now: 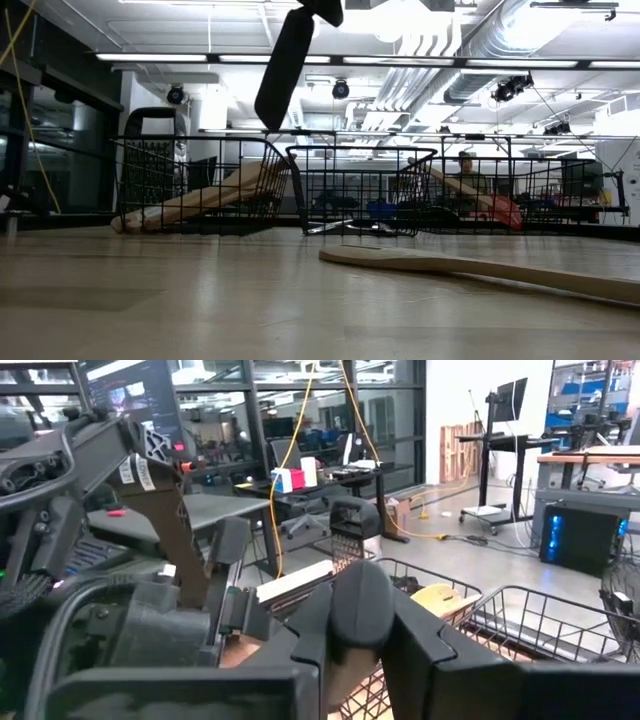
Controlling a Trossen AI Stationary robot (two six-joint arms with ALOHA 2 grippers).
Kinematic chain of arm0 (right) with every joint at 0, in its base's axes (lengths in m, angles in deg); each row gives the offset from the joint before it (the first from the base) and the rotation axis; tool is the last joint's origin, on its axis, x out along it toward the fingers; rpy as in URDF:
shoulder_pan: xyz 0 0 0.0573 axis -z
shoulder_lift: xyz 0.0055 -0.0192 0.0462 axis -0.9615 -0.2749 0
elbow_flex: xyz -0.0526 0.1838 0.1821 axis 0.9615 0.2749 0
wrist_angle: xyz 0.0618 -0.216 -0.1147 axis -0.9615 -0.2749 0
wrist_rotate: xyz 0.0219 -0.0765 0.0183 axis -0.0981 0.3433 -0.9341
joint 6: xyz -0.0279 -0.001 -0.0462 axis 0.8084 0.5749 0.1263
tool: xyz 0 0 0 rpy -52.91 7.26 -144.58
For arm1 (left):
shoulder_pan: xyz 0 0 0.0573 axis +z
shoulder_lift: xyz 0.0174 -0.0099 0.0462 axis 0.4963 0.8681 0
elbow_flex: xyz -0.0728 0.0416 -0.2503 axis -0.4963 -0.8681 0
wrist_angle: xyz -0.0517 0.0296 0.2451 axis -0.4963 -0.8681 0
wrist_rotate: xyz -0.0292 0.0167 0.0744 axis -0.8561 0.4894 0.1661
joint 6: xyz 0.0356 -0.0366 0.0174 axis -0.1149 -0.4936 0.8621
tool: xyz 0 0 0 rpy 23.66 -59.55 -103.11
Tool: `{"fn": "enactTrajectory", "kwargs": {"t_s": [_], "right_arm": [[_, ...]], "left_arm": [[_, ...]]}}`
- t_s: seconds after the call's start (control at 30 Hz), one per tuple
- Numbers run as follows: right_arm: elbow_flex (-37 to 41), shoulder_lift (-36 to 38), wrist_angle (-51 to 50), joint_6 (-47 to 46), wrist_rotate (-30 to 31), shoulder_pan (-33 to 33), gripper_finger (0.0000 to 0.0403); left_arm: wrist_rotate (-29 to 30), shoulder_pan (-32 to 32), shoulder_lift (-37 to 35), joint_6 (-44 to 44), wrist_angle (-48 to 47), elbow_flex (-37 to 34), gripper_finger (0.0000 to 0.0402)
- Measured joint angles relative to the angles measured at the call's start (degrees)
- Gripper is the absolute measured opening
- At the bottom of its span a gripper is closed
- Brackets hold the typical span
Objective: Pick & Place Kitchen Items
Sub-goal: Put the black spatula into the right wire basket
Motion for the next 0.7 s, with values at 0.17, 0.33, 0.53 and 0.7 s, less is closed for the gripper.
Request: {"fn": "enactTrajectory", "kwargs": {"t_s": [0.17,0.33,0.53,0.7], "right_arm": [[0.0,0.0,0.1,0.2,0.5,0.0,0.0050],[0.0,0.0,0.1,0.7,2.9,0.0,0.0050],[0.0,0.0,0.3,3.6,5.1,-0.1,0.0050],[0.0,2.1,0.5,6.8,6.6,-0.1,0.0050]], "left_arm": [[-0.2,0.0,0.0,0.1,-0.1,0.0,0.0163],[-1.2,0.0,0.0,2.7,-0.1,0.0,0.0170],[-3.3,0.0,-0.2,2.8,-1.3,0.0,0.0172],[-4.5,0.0,-0.8,-0.9,-7.4,0.0,0.0172]]}}
